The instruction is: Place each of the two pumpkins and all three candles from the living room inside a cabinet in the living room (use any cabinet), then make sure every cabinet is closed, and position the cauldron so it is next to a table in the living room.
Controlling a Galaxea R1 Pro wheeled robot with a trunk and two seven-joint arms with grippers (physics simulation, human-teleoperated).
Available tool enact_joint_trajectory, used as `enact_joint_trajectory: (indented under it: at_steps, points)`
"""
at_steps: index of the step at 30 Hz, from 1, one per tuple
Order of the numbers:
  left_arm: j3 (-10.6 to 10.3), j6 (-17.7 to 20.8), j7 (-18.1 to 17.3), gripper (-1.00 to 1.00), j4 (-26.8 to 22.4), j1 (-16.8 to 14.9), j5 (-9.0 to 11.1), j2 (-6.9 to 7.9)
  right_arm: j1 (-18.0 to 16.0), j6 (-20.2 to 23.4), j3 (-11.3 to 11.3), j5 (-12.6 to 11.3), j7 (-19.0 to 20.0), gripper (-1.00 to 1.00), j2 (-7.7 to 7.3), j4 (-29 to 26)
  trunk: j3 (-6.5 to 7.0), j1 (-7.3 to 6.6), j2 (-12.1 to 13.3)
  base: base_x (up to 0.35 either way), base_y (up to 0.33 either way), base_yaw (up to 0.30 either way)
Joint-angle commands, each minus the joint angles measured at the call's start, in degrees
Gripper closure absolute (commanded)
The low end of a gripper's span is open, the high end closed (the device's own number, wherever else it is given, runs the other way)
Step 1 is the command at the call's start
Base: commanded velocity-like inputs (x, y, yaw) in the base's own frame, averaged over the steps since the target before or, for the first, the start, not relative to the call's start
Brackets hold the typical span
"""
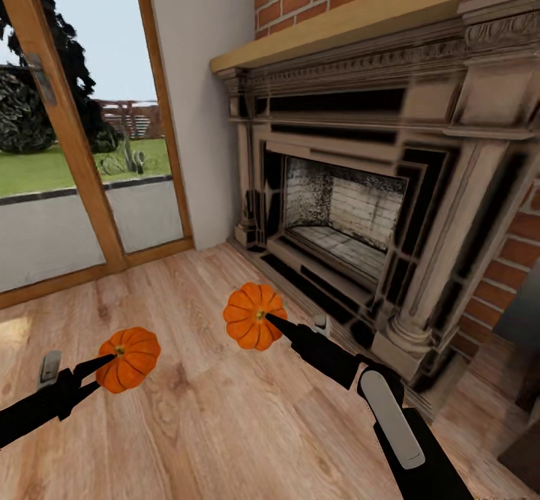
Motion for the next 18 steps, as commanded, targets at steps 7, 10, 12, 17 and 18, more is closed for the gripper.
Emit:
enact_joint_trajectory:
  at_steps: [7, 10, 12, 17, 18]
  points:
    - [0.0, 0.2, 0.1, 1.00, 0.0, 0.0, 0.7, 0.01, 0.0, 0.0, 0.0, -0.3, -0.3, 1.00, 0.00, -0.1, 1.53, -0.55, 0.8, 0.000, 0.000, -0.113]
    - [0.0, 0.2, 0.1, 1.00, 0.0, 0.0, 0.7, 0.02, 0.0, 0.0, 0.2, -0.4, -0.6, 1.00, 0.10, -0.5, 2.07, -1.21, 2.0, 0.000, 0.000, -0.013]
    - [0.0, 0.2, 0.1, 1.00, 0.0, 0.0, 0.7, 0.02, 0.0, 0.0, 0.2, -0.4, -0.6, 1.00, 0.25, -0.5, 2.38, -1.65, 2.8, 0.000, 0.000, -0.080]
    - [0.0, 0.2, 0.1, 1.00, 0.0, 0.0, 0.7, 0.02, 0.0, 0.1, 0.2, -0.5, -0.6, 1.00, 0.35, -0.2, 2.99, -2.75, 4.8, 0.000, 0.000, -0.170]
    - [0.0, 0.2, 0.1, 1.00, 0.0, 0.0, 0.7, 0.02, 0.0, 0.1, 0.2, -0.5, -0.6, 1.00, 0.35, -0.2, 3.10, -2.97, 5.2, 0.000, 0.000, -0.195]
